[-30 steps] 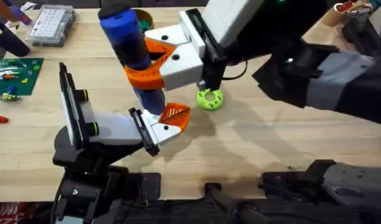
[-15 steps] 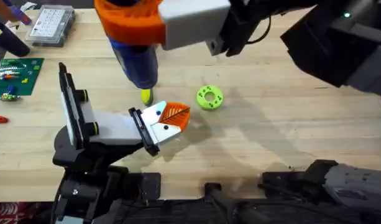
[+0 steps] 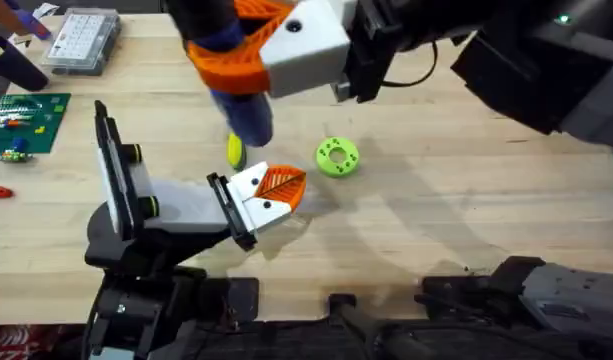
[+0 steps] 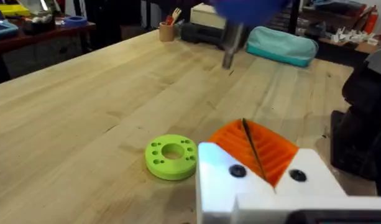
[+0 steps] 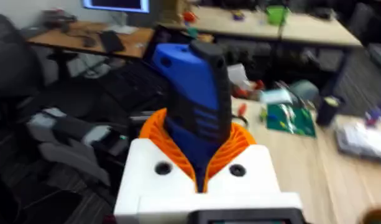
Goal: Pick up the gripper from the table and insert it into the empty holder that is missing its gripper. Then pick up a screw, insert it into the mounting hole, and use the screwdriver to tighten it. Finally, clean up the table by picking up the vegetable and placing it into the bucket.
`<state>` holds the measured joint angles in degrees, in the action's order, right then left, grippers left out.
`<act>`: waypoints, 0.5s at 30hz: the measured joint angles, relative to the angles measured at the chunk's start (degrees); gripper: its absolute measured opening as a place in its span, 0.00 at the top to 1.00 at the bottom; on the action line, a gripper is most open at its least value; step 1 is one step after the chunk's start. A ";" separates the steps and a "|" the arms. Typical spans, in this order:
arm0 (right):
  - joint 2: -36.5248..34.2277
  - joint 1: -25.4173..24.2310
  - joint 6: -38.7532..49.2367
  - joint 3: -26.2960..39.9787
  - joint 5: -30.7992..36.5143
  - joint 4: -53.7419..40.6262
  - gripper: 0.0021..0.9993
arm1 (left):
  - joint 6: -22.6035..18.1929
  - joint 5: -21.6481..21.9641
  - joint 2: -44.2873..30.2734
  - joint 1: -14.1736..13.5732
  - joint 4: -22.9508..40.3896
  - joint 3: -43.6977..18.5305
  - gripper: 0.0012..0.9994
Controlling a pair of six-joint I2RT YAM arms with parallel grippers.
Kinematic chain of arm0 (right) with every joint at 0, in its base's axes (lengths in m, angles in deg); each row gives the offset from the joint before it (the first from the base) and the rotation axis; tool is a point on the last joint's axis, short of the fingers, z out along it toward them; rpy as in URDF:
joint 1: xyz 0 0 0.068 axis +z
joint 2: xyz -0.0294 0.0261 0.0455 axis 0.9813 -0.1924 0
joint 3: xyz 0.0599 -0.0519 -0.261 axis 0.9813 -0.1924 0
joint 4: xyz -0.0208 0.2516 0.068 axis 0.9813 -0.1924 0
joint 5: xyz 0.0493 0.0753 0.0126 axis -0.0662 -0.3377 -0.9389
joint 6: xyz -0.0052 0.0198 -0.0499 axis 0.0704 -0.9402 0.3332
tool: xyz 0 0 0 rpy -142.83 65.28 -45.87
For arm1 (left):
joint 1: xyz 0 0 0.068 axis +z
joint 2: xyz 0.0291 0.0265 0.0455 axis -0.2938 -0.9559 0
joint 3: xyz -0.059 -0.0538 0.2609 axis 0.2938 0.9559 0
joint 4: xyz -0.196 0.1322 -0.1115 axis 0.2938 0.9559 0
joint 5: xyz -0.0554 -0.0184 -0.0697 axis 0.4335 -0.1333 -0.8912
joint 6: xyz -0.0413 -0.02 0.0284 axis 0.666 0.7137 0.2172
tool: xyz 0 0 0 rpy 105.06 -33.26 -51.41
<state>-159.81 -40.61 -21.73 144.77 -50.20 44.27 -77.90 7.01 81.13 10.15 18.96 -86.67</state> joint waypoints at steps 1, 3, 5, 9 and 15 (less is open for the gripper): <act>0.00 -0.45 1.01 0.04 0.92 -2.01 0.96 | 0.00 0.00 0.00 0.00 0.00 0.00 0.98; 0.00 -1.38 3.14 0.07 3.25 -6.25 0.96 | 0.00 0.00 0.00 0.00 0.00 0.00 0.98; 0.00 -2.22 4.75 0.07 6.16 -9.80 0.96 | 0.00 0.02 -0.01 0.00 0.00 0.00 0.98; 0.00 -4.57 7.31 0.11 10.69 -16.02 0.96 | 0.00 0.01 0.00 0.00 0.00 0.00 0.98; 0.00 -10.35 15.40 0.17 18.11 -29.00 0.96 | -0.01 0.01 0.00 0.00 0.00 0.00 0.98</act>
<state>-159.81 -50.96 -6.33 144.94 -32.08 15.28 -77.91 7.02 81.13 10.15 18.96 -86.67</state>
